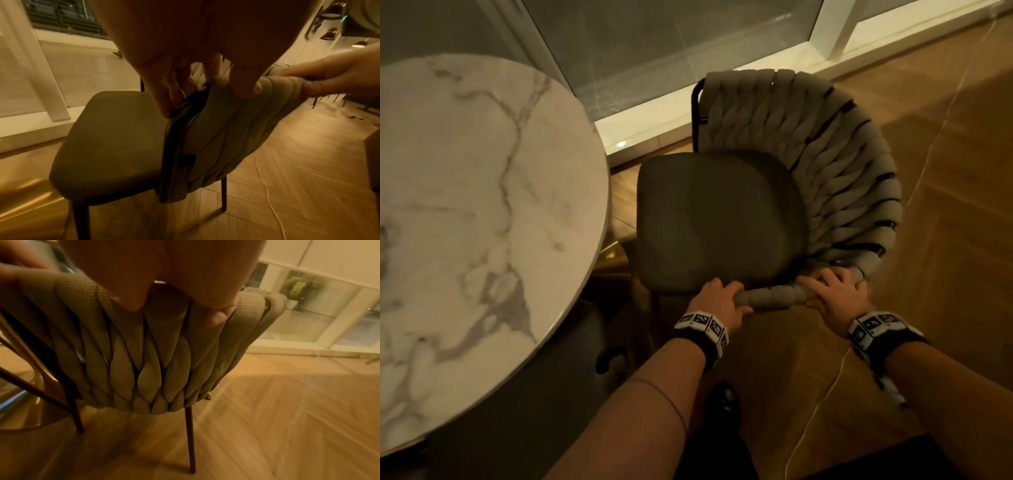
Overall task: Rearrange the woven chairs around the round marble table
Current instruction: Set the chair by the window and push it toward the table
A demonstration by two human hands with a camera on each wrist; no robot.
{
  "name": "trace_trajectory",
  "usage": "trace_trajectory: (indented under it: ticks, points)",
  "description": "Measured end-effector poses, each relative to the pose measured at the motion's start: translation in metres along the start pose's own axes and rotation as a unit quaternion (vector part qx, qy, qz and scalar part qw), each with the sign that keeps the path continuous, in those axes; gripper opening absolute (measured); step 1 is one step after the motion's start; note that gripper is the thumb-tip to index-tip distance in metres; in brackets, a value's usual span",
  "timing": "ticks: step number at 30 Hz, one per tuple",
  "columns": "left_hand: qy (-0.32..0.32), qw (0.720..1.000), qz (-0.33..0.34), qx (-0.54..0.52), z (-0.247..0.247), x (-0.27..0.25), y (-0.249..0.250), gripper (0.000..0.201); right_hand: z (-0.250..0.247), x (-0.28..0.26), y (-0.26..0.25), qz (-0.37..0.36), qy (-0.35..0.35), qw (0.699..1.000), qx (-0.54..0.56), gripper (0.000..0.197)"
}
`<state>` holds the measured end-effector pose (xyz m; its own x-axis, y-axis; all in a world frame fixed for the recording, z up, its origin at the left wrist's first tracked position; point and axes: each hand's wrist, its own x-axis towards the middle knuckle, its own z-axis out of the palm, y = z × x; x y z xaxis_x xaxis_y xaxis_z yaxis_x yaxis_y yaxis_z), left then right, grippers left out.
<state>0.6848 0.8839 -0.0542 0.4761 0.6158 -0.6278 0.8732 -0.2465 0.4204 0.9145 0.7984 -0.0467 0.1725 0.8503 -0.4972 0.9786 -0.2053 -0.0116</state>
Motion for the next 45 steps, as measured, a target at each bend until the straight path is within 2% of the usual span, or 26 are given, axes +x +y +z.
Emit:
trace_trajectory:
  ticks: [7, 13, 21, 26, 30, 32, 35, 37, 39, 41, 43, 45]
  points:
    - [0.058, 0.995, -0.070, -0.044, -0.033, 0.002, -0.048, 0.049, -0.033, 0.059, -0.052, -0.085, 0.020, 0.996, -0.011, 0.048]
    - [0.083, 0.988, -0.108, -0.077, -0.053, 0.011, -0.079, 0.054, -0.052, 0.100, -0.085, -0.109, 0.021, 0.994, -0.008, 0.049]
    - [0.068, 0.984, -0.142, -0.083, -0.061, 0.015, -0.097, 0.060, -0.051, 0.110, -0.103, -0.124, 0.003, 0.992, 0.026, 0.050]
    - [0.077, 0.986, -0.127, -0.075, -0.053, 0.006, -0.102, 0.058, -0.048, 0.108, -0.107, -0.123, -0.010, 0.992, 0.022, 0.053]
    - [0.082, 0.975, -0.167, -0.122, -0.065, 0.017, -0.097, 0.059, -0.064, 0.115, -0.119, -0.075, -0.010, 0.997, 0.009, 0.058]
    - [0.117, 0.972, -0.159, -0.125, -0.064, 0.011, -0.094, 0.060, -0.072, 0.108, -0.123, -0.052, 0.005, 0.998, 0.028, 0.058]
    - [0.184, 0.970, -0.096, -0.130, -0.049, -0.025, -0.098, 0.056, -0.065, 0.075, -0.127, -0.068, 0.083, 0.993, 0.044, 0.057]
    - [0.203, 0.968, -0.055, -0.136, -0.038, -0.062, -0.110, 0.049, -0.049, 0.047, -0.131, -0.075, 0.112, 0.988, 0.082, 0.051]
    - [0.213, 0.964, -0.043, -0.152, -0.025, -0.107, -0.133, 0.044, -0.031, 0.014, -0.138, -0.054, 0.064, 0.982, 0.170, 0.044]
    - [0.235, 0.957, -0.053, -0.164, -0.009, -0.157, -0.166, 0.040, -0.008, -0.020, -0.147, -0.018, -0.025, 0.971, 0.237, 0.036]
    - [0.266, 0.946, -0.076, -0.166, 0.008, -0.208, -0.206, 0.036, 0.021, -0.051, -0.157, 0.011, -0.107, 0.968, 0.228, 0.031]
    - [0.288, 0.936, -0.117, -0.165, 0.022, -0.259, -0.251, 0.033, 0.048, -0.079, -0.174, 0.022, -0.156, 0.969, 0.192, 0.027]
